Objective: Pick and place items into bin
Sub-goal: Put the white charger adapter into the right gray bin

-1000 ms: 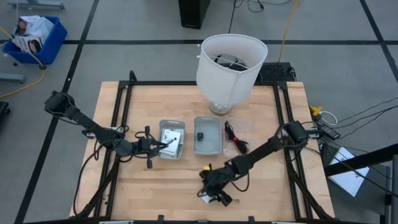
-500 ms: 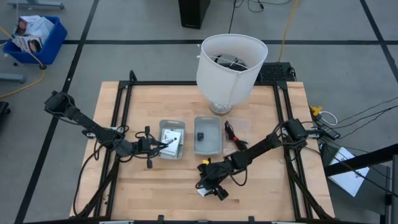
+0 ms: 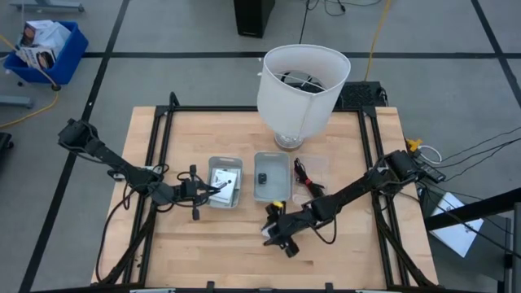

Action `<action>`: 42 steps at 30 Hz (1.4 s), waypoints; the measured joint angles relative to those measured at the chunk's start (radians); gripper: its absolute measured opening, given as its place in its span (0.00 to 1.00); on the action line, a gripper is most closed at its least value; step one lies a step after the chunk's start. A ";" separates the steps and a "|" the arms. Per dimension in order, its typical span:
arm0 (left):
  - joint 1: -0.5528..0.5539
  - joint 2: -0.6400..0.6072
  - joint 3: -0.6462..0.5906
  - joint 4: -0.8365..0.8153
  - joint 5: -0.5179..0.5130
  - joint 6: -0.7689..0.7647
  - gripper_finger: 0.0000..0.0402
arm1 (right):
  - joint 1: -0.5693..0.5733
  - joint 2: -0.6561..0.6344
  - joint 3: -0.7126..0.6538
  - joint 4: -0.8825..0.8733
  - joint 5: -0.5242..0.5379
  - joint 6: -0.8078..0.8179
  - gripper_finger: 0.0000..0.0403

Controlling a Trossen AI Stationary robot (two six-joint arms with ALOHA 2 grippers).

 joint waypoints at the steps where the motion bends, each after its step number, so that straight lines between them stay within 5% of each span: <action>1: 0.000 0.000 0.000 0.000 0.000 0.000 0.08 | 0.003 0.000 0.000 0.006 0.045 0.039 0.56; 5: 0.000 0.000 0.000 0.004 0.000 -0.003 0.08 | 0.016 -0.001 0.001 -0.001 0.163 0.156 0.56; 13: 0.000 0.000 0.000 0.003 0.000 -0.007 0.08 | 0.032 0.009 0.002 -0.033 0.172 0.403 0.56; 28: 0.000 0.000 0.000 0.003 0.000 -0.007 0.08 | 0.066 0.097 0.003 -0.061 0.269 0.561 0.56; 35: 0.000 0.000 0.000 0.001 0.000 -0.003 0.08 | 0.063 0.124 0.005 -0.063 0.268 0.530 0.54; 42: 0.000 0.000 0.000 0.000 0.000 -0.005 0.08 | 0.059 0.096 0.003 -0.071 0.265 0.403 0.35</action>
